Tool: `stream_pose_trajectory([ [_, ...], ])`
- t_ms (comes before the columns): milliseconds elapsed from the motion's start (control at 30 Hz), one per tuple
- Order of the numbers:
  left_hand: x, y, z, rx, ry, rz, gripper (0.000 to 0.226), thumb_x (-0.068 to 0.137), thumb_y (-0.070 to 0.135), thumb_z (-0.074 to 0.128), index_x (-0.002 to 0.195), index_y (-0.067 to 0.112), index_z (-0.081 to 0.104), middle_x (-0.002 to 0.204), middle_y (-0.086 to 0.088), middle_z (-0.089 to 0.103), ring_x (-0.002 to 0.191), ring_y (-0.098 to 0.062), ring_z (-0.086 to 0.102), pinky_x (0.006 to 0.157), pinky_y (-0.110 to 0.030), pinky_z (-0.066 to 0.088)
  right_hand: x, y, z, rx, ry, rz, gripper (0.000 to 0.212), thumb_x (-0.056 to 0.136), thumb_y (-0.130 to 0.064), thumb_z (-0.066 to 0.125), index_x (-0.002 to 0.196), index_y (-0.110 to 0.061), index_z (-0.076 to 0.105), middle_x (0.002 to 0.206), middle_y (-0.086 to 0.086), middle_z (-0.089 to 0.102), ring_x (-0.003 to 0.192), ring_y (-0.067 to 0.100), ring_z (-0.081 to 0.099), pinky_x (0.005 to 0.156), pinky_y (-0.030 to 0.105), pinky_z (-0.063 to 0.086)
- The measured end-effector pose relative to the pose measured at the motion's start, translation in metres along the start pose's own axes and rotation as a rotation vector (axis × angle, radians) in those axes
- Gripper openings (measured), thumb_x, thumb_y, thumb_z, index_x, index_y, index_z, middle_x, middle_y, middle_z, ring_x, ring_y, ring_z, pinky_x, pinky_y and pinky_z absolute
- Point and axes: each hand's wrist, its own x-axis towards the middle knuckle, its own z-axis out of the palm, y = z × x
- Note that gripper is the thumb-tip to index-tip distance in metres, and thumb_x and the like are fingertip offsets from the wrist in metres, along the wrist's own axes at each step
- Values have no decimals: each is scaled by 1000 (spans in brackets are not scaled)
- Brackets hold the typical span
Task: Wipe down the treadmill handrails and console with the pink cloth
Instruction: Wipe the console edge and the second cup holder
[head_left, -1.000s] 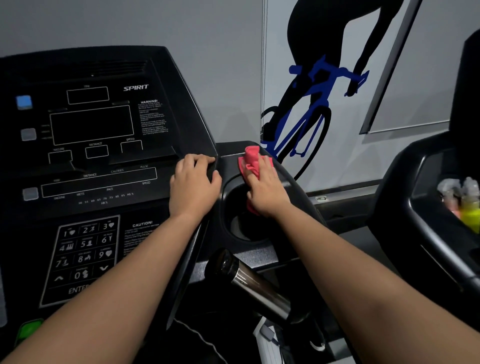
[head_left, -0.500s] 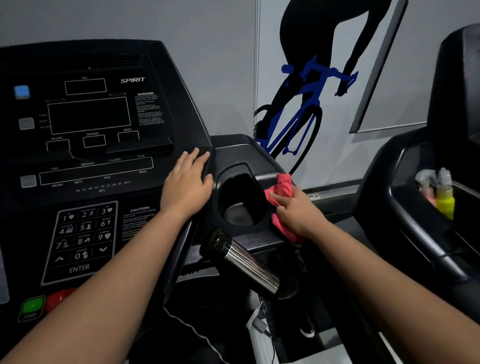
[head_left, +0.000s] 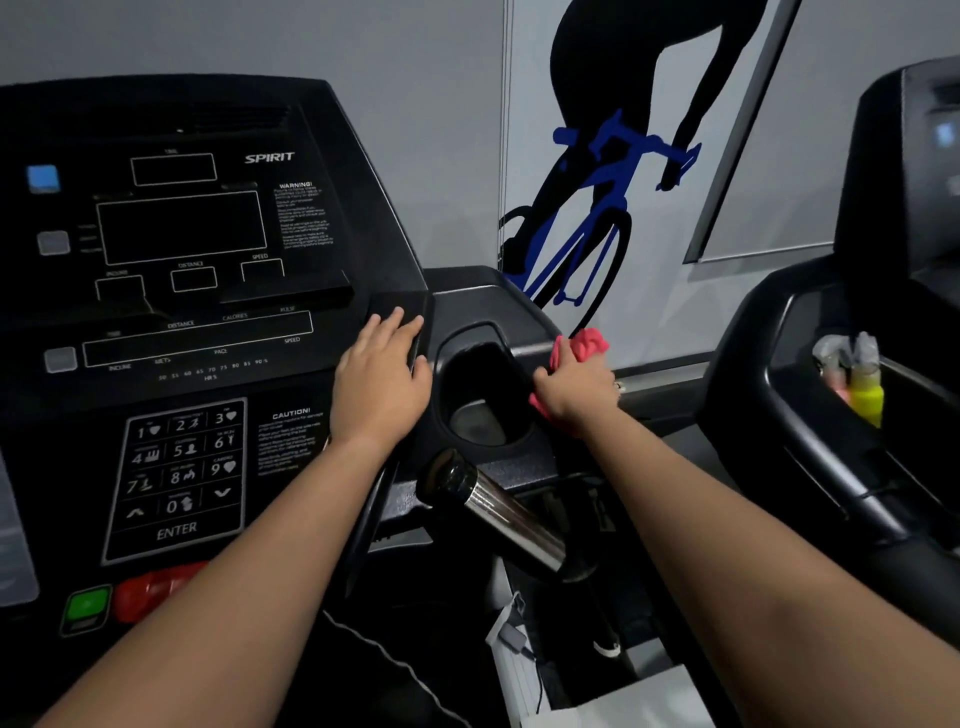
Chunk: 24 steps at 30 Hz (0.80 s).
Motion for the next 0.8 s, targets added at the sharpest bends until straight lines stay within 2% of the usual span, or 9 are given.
stream_pose_trajectory([
  [133,0,-1,-1,-36,9,-10,47,96,26,48,142,23,44,154,5,31,145,-14,18,117,-38,19,-16,5,8,-48,41,-226,57,86,-48,32,142,-41,36,147,13,30,128,35,33,110,47,26],
  [233,1,0,-2,-58,13,-17,47,95,26,49,142,23,45,154,5,32,145,-14,18,116,-39,19,-39,27,12,-35,12,-429,69,73,-55,19,131,-40,53,142,8,41,130,31,33,111,47,25],
  [300,1,0,-4,-68,7,-18,47,95,25,49,142,23,45,154,5,32,145,-14,18,116,-39,19,-56,46,11,-46,-37,-537,62,77,-52,23,130,-40,55,139,6,44,130,31,35,111,47,24],
  [367,0,0,-4,-74,-1,-16,47,95,26,48,142,23,45,154,5,32,145,-14,18,116,-39,18,-66,68,9,-42,-39,-623,53,85,-46,33,134,-37,51,139,6,44,129,27,36,115,41,20],
  [433,-1,-1,-4,-83,-5,-13,47,95,25,48,142,23,45,154,4,32,145,-15,19,116,-39,18,-62,86,7,26,-27,-551,47,91,-41,41,137,-33,48,141,9,41,130,25,36,115,33,19],
  [533,-2,-1,-4,-100,0,-16,46,94,24,48,141,22,46,154,3,33,145,-15,19,116,-40,18,-47,83,5,125,-17,-265,51,92,-41,38,143,-41,34,145,12,34,131,32,37,113,37,28],
  [633,-2,1,-4,-105,5,-15,46,94,24,48,140,22,47,153,3,34,145,-15,20,116,-41,19,-50,51,10,47,41,-80,53,95,-42,37,146,-38,27,143,20,30,127,40,36,108,44,33],
  [700,-2,1,-4,-101,7,-19,46,93,23,48,140,22,47,153,3,34,144,-15,20,115,-40,19,-60,29,16,-107,101,-147,48,96,-47,35,143,-37,35,144,19,30,130,38,31,109,48,29],
  [800,-2,0,-5,-98,15,-27,47,92,23,49,138,21,49,152,3,36,143,-16,22,114,-41,21,-75,6,26,-142,57,-474,52,91,-52,28,125,-29,61,135,15,45,125,34,39,101,45,30],
])
